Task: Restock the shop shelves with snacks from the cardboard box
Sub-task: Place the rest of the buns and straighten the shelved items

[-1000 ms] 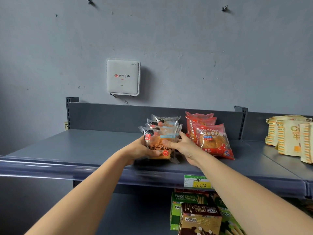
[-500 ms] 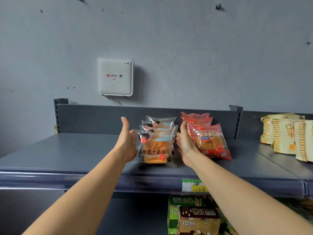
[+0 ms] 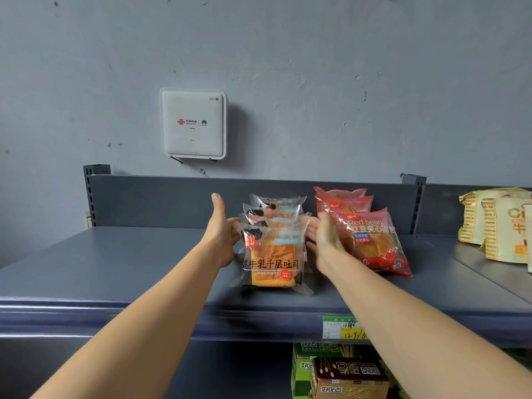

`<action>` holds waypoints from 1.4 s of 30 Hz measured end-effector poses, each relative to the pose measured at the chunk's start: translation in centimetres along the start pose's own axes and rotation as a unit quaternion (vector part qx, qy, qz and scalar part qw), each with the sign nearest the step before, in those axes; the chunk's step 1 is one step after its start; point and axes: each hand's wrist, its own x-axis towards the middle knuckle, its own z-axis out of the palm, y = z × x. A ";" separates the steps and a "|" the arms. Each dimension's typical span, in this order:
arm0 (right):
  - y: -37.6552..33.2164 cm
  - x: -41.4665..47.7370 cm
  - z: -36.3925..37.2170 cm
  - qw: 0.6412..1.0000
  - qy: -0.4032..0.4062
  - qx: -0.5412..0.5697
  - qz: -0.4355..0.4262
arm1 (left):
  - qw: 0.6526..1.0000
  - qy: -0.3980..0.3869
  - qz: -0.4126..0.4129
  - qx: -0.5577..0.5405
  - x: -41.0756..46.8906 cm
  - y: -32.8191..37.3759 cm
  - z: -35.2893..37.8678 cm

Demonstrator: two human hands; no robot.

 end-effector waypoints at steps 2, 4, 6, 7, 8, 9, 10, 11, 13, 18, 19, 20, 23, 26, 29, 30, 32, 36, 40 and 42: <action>-0.1 1.0 0.3 1.000 0.010 -0.002 0.014 | 1.000 0.029 0.010 0.006 0.7 0.4 -0.1; -0.3 2.0 0.4 0.999 0.028 0.003 0.039 | 0.999 0.030 0.019 0.000 0.7 0.6 -0.1; -0.2 2.9 0.5 0.998 0.020 0.011 0.057 | 1.000 0.024 0.011 0.002 1.1 0.6 -0.2; -0.1 3.2 0.7 0.998 0.004 0.020 0.064 | 1.000 0.010 0.006 0.003 1.4 0.5 -0.2; -0.1 3.5 0.8 0.997 -0.012 0.032 0.068 | 1.000 -0.002 0.005 0.006 1.4 0.4 -0.1; 0.0 3.7 0.9 0.996 -0.023 0.043 0.070 | 1.000 -0.014 0.004 0.005 1.6 0.4 0.0; 0.1 3.9 1.0 0.996 -0.032 0.051 0.071 | 1.000 -0.022 0.001 0.012 1.9 0.3 0.1; 0.2 4.1 1.1 0.995 -0.036 0.056 0.075 | 0.999 -0.029 -0.004 0.015 2.1 0.3 0.1; 0.1 4.4 1.3 0.994 -0.032 0.059 0.082 | 0.999 -0.032 -0.012 0.019 2.8 0.3 0.0; -0.2 5.0 1.7 0.992 -0.022 0.065 0.109 | 0.998 -0.052 -0.014 0.028 2.3 1.2 1.0; -0.2 5.0 1.8 0.991 -0.021 0.065 0.112 | 0.998 -0.060 -0.018 0.018 2.2 1.2 1.3; -0.2 5.1 1.8 0.992 -0.020 0.058 0.112 | 0.998 -0.063 -0.025 0.007 2.3 1.2 1.5; -0.3 5.2 1.7 0.995 -0.006 0.004 0.101 | 0.997 -0.061 -0.033 -0.021 2.2 1.5 1.6; -0.5 5.5 1.7 0.994 0.010 -0.007 0.104 | 0.999 -0.031 -0.030 -0.027 2.7 1.8 1.3; -0.4 6.4 1.9 0.993 -0.005 0.024 0.119 | 1.000 0.015 -0.015 0.012 2.8 2.1 1.6; -0.4 6.6 1.9 0.991 -0.020 0.036 0.124 | 1.000 0.008 -0.015 0.024 2.9 2.2 1.7; -0.4 6.9 2.1 0.988 -0.056 0.053 0.131 | 0.999 -0.019 -0.018 0.032 3.0 2.4 1.9; -0.7 6.9 2.6 0.985 -0.087 0.074 0.131 | 0.997 -0.049 -0.001 0.056 3.9 2.3 2.1; -0.7 6.6 2.3 0.987 -0.091 0.047 0.126 | 0.995 -0.093 0.003 0.024 4.6 1.7 1.9; -1.9 4.8 2.7 0.989 -0.078 0.016 0.127 | 0.993 -0.111 0.007 0.026 4.7 1.5 2.0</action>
